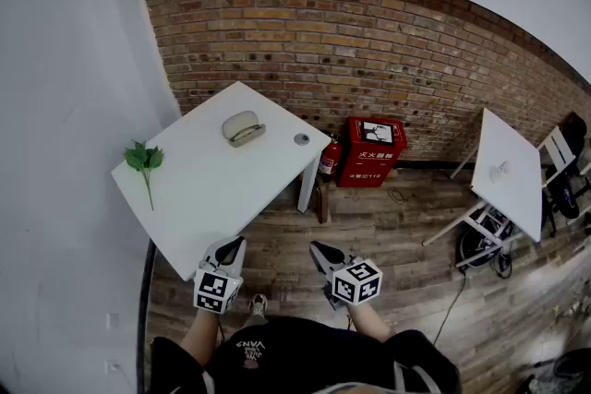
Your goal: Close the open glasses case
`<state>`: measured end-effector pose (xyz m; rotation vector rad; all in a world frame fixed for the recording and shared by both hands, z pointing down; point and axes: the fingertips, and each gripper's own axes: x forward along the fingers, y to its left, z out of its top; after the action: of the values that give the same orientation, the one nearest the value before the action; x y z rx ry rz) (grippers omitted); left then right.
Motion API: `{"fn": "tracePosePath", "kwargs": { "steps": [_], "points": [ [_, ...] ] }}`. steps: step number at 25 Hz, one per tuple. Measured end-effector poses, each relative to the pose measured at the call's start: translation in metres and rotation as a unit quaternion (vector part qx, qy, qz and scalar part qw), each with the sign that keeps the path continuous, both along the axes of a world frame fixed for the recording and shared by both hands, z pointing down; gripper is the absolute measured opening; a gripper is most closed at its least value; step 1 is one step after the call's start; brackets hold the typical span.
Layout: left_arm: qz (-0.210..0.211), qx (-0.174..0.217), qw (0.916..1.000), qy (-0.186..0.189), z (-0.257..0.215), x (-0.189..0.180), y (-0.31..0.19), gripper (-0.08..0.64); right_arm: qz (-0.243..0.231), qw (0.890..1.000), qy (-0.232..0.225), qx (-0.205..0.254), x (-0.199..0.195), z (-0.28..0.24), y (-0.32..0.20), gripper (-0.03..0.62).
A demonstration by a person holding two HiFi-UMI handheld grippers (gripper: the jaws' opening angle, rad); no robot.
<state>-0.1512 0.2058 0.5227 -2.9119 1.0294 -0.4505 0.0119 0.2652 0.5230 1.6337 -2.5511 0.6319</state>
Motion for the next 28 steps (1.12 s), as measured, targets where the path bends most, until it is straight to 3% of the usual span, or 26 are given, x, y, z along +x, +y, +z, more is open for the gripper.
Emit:
{"fn": "tracePosePath", "kwargs": {
  "steps": [8,13,14,16,21,28],
  "points": [
    [0.026,0.004,0.9996,0.01,-0.007,0.003,-0.042,0.009,0.008,1.0,0.002,0.002,-0.012,0.002,-0.047,-0.002],
    [0.054,-0.009,0.9983,0.018,-0.006,0.003,-0.066,0.011,0.03,0.999,-0.023,0.014,-0.013,-0.001,-0.078,0.002],
    [0.062,-0.013,0.9977,0.026,-0.004,0.004,-0.072,0.043,0.039,0.999,-0.021,0.016,-0.013,-0.001,-0.085,0.009],
    [0.077,-0.023,0.9961,0.034,0.0,0.004,-0.085,0.18,0.053,0.998,-0.014,0.015,-0.014,0.002,-0.1,0.113],
    [0.101,-0.043,0.9931,0.042,0.004,-0.004,-0.117,0.248,0.077,0.997,-0.011,0.016,-0.022,0.003,-0.13,0.21],
    [0.114,-0.058,0.9907,0.048,0.003,-0.011,-0.157,0.273,0.108,0.994,-0.015,0.002,-0.02,0.006,-0.158,0.213]
  ]
}}
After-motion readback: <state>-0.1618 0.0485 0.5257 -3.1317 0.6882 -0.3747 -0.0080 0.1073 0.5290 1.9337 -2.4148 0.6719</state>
